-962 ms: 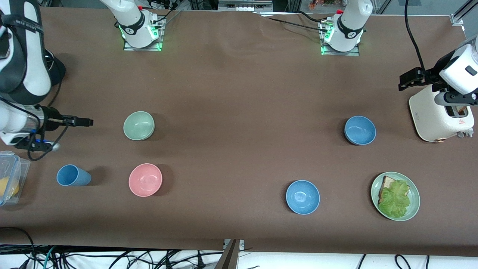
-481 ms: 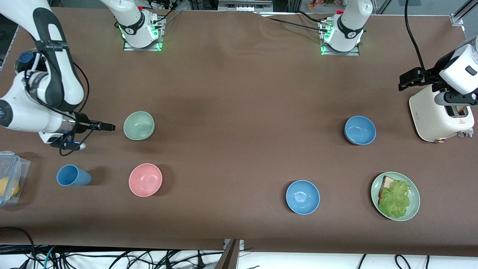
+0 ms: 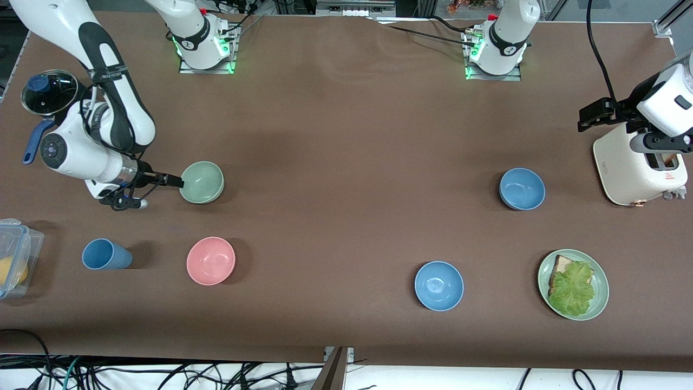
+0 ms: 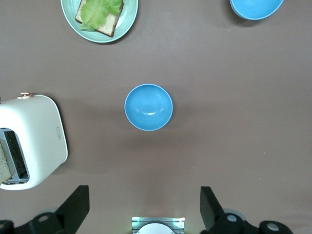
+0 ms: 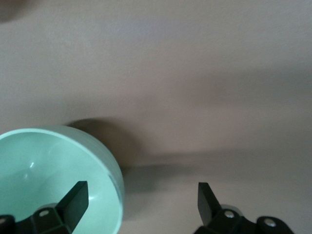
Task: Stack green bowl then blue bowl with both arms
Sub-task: 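Reach the right gripper down toward the pale green bowl, then grasp the rim of the pale green bowl with the right gripper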
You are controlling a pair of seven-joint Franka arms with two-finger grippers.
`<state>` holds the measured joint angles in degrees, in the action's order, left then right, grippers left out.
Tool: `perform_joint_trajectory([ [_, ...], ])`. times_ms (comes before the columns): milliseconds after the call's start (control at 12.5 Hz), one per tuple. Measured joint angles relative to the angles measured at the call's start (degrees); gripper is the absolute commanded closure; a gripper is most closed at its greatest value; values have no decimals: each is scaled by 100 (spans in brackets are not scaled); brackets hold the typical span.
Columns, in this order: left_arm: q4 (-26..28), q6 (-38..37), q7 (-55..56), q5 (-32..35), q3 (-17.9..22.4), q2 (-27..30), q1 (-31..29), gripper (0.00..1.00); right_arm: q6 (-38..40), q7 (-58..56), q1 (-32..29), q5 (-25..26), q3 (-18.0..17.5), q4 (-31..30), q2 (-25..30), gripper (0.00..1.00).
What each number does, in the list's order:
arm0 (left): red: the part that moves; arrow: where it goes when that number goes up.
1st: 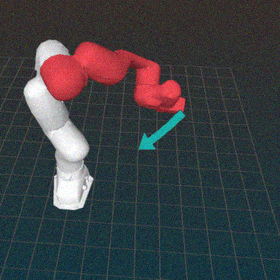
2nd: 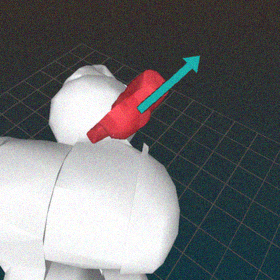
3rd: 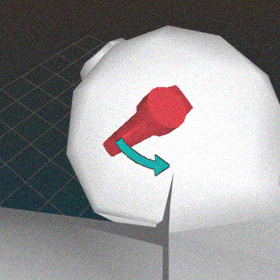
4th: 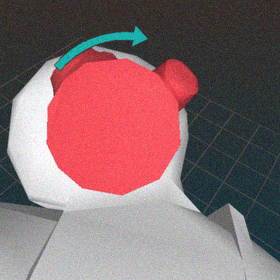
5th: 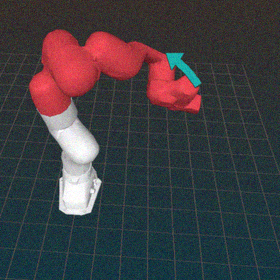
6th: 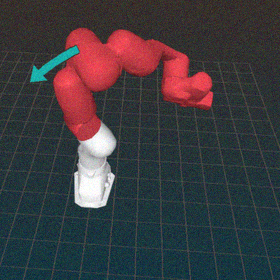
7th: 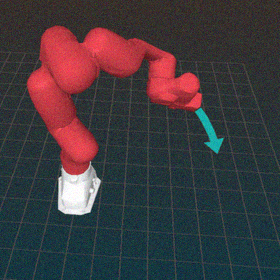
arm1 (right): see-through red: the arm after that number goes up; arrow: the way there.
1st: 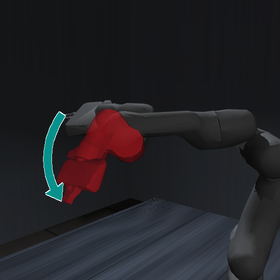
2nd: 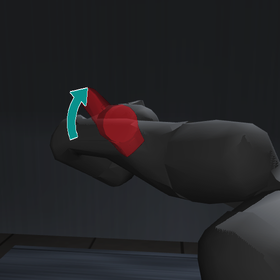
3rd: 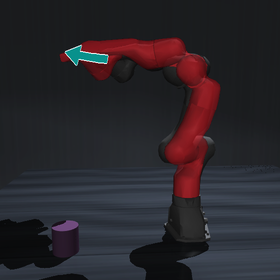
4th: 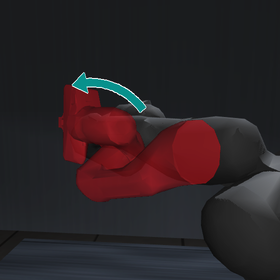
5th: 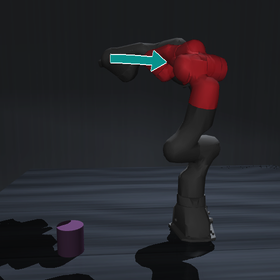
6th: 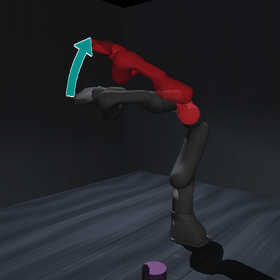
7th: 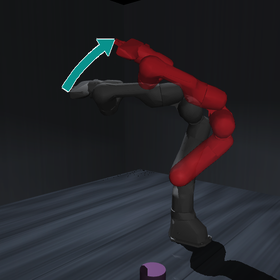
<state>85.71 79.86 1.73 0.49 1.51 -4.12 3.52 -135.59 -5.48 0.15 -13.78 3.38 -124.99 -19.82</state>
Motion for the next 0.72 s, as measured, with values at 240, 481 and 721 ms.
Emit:
perform_joint_trajectory([
  [240,0,0,0,0,1,0,0,0,-84,-13,1,-113,-74,-90,4,1],
  [481,0,0,0,0,2,0,0,0,-84,-187,1,-137,-78,-236,5,1],
  [721,0,0,0,0,2,0,0,0,-84,-219,1,-204,-79,-364,5,68],
])
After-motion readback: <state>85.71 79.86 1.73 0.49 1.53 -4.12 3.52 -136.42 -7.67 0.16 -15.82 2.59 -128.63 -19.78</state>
